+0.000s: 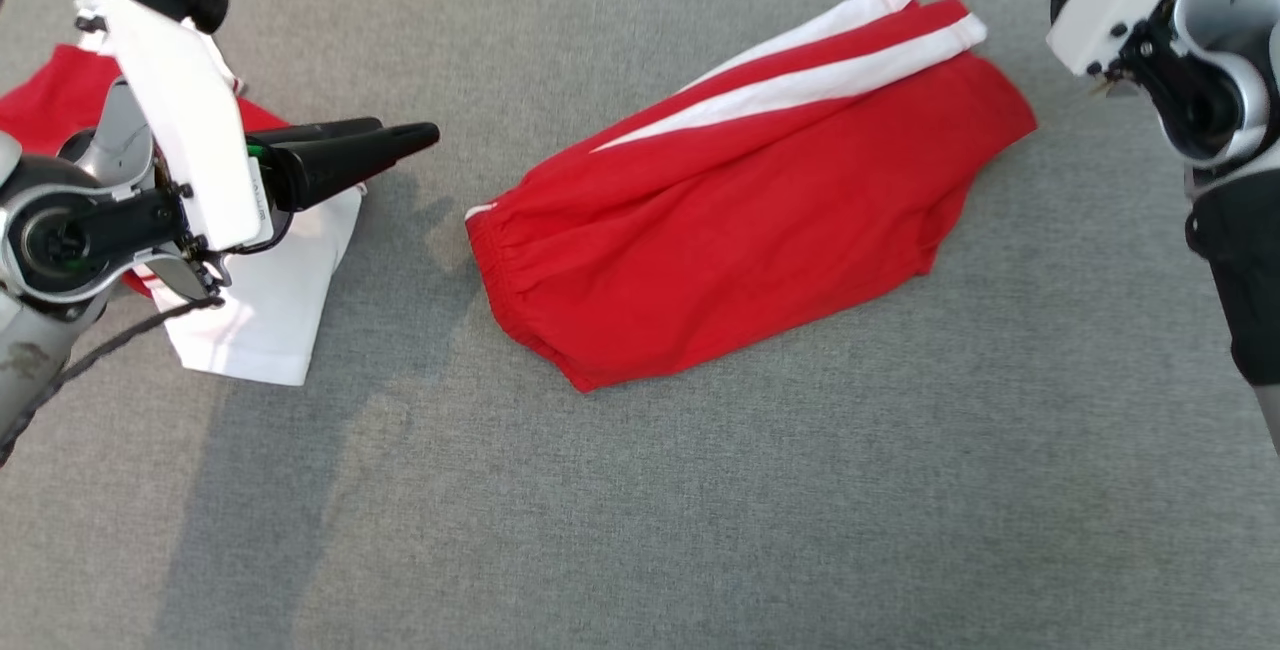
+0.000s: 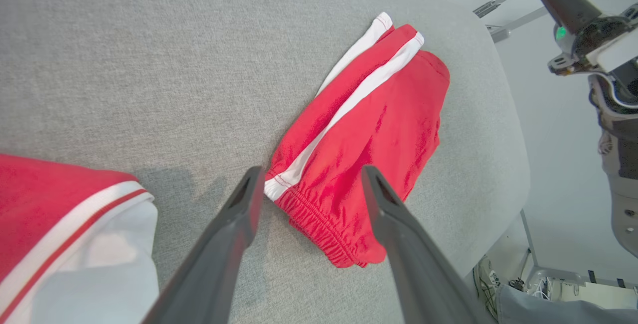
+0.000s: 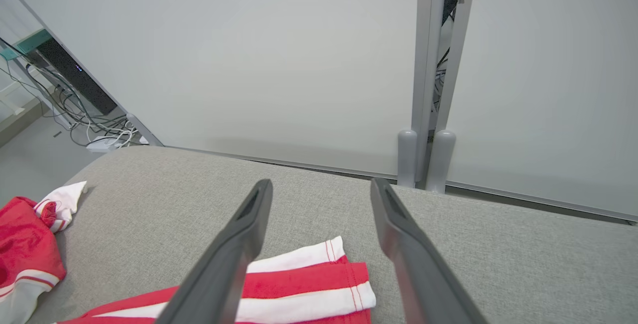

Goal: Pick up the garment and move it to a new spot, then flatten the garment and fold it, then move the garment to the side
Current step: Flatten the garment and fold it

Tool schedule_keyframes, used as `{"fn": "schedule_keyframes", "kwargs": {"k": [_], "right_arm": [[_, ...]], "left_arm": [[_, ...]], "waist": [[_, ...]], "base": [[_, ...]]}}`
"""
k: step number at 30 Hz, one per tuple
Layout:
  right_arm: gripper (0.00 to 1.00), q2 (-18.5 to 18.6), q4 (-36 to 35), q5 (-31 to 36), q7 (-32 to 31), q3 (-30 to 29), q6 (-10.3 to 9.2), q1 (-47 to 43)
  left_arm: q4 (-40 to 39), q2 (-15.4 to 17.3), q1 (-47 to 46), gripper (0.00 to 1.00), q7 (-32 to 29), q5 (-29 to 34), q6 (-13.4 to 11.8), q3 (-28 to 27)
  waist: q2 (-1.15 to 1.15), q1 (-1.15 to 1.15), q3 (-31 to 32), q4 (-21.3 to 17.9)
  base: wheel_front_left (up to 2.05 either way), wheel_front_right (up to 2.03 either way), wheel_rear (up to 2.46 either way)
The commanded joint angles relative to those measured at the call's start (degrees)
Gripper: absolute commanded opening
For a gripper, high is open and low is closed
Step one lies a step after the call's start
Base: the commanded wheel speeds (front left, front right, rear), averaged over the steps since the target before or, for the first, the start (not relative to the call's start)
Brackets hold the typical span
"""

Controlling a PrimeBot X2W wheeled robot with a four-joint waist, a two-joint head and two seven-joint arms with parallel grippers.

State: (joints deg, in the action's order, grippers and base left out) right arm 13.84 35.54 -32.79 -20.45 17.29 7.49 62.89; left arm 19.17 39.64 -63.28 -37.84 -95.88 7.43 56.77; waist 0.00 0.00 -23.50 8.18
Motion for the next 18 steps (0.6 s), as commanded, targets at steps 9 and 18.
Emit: {"fn": "schedule_keyframes", "kwargs": {"k": [9, 18], "right_arm": [[1.0, 4.17, 1.83, -3.28, 16.78, 5.05, 0.01, -7.79], [1.0, 5.42, 8.55, -7.45, 22.82, 9.16, 0.01, -14.51]], "left_arm": [[-1.44, 2.4, 8.28, 1.0, 21.39, 11.74, -0.26, -1.54], [-8.2, 3.92, 19.47, 1.0, 42.67, 23.03, -8.26, -1.15]], "waist": [[0.0, 0.0, 8.07, -1.71], [0.0, 0.0, 11.69, 0.18]], "base": [[0.0, 0.0, 0.0], [0.0, 0.0, 0.0]]}}
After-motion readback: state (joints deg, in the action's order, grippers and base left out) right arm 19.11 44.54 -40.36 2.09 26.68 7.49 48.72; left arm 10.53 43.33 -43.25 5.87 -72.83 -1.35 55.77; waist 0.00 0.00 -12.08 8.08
